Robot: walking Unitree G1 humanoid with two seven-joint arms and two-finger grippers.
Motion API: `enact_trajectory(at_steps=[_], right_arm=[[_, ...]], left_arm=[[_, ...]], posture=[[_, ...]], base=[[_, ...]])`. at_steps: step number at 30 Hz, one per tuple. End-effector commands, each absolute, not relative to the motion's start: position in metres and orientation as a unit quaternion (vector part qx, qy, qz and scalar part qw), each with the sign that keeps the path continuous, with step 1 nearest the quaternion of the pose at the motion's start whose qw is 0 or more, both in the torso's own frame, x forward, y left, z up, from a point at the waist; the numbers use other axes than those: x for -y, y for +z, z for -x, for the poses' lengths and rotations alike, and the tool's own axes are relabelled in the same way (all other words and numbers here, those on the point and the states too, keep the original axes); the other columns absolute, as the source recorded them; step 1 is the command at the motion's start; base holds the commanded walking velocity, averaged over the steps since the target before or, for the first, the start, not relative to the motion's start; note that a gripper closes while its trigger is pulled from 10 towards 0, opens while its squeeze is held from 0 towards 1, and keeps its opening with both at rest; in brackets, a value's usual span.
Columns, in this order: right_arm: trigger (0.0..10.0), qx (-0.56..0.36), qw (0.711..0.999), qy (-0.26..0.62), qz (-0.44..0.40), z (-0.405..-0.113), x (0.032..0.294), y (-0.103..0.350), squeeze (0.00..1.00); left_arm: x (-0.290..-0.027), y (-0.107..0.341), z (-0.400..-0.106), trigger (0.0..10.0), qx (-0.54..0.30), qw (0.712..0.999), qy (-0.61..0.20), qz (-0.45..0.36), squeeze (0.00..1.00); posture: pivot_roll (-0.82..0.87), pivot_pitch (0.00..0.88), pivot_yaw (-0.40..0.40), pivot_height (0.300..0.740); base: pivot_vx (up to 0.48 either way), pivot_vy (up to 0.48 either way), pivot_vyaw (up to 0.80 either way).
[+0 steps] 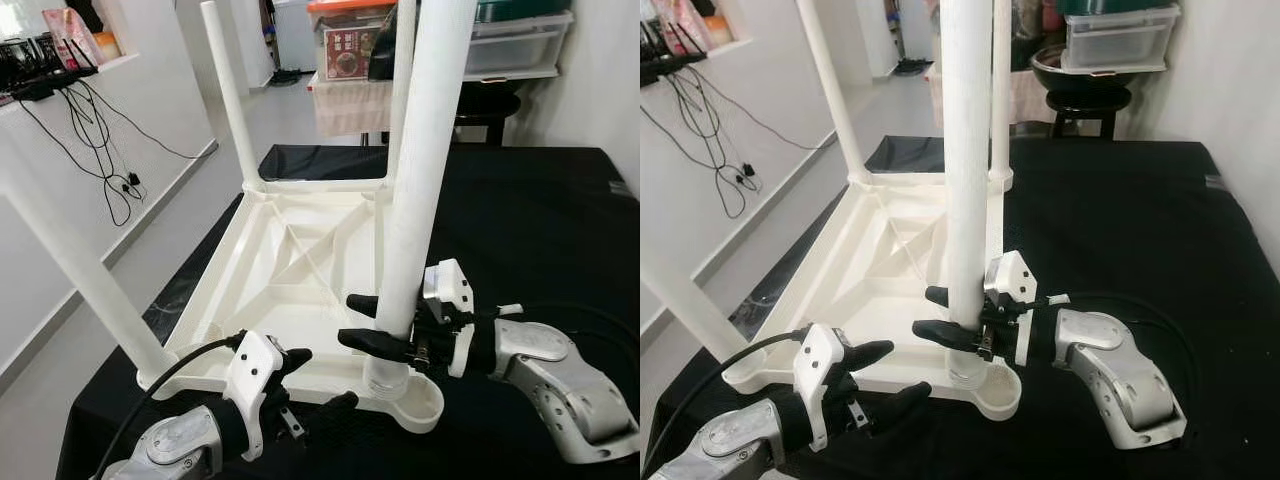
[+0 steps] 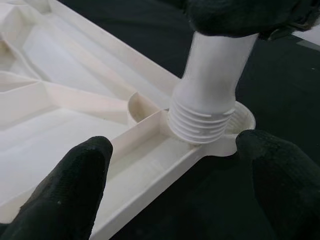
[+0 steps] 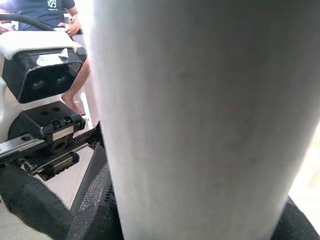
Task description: Building children table
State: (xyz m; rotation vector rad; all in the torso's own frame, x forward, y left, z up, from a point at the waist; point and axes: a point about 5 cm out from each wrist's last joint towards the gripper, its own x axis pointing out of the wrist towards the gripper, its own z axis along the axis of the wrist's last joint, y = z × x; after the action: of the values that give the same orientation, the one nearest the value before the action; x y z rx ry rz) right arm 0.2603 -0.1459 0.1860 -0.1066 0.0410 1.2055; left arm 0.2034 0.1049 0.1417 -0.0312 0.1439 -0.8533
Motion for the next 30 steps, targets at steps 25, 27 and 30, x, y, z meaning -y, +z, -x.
enact_trajectory(at_steps=[25, 27, 30], right_arm=[[10.0, 0.064, 0.881, 0.468, 0.011, -0.289, 0.145, 0.214, 0.00], [10.0, 0.065, 0.887, 0.457, 0.011, -0.291, 0.145, 0.214, 0.00], [10.0, 0.064, 0.895, 0.442, 0.013, -0.295, 0.143, 0.214, 0.00]], left_arm=[[-0.121, 0.160, -0.231, 10.0, -0.012, 0.954, -0.298, 0.007, 0.00], [-0.121, 0.160, -0.232, 10.0, -0.010, 0.956, -0.294, 0.007, 0.00], [-0.123, 0.158, -0.233, 10.0, -0.015, 0.959, -0.282, 0.011, 0.00]], posture=[[-0.05, 0.028, 0.054, 0.740], [-0.05, 0.028, 0.054, 0.740], [-0.05, 0.027, 0.053, 0.740]], base=[[-0.058, 0.000, 0.00], [0.000, 0.000, 0.00], [0.000, 0.000, 0.00]])
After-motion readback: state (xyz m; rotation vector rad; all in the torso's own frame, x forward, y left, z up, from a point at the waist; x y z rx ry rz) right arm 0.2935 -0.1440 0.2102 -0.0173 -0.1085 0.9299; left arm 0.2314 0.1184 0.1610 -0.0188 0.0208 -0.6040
